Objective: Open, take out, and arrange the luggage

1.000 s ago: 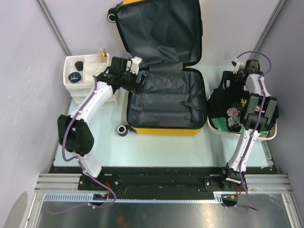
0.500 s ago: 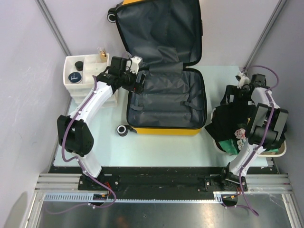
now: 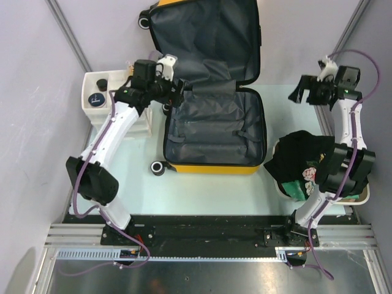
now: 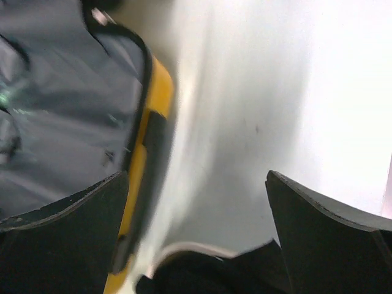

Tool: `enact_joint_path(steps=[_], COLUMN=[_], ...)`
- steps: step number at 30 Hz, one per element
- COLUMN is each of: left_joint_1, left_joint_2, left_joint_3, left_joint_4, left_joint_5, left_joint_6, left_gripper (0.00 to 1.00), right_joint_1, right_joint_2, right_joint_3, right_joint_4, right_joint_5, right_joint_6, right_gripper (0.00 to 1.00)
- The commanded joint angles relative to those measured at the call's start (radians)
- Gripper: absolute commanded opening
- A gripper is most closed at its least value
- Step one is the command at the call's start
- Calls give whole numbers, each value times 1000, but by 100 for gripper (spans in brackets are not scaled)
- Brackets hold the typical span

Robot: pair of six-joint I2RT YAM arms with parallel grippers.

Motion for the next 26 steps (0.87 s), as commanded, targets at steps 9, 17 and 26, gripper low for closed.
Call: enact_joint_path(steps=[9,17,26], left_joint_1=[22,108,130], left_joint_2=[-298,-443,-457], left_joint_3=[-60,-264,-287], left_joint_4=[26,33,34], left_joint_5=[-278,-282,-270], left_joint_6=[6,-44,-63], left_gripper=[100,100,100], right_joint_1=[269,411,448], right_joint_2=[-413,-594,-614], right_joint_3=[-187,-456,-470], right_joint_4=[276,219,245], right_joint_5=[50,118,154], right_joint_6=[126,55,39], right_gripper=[100,100,100])
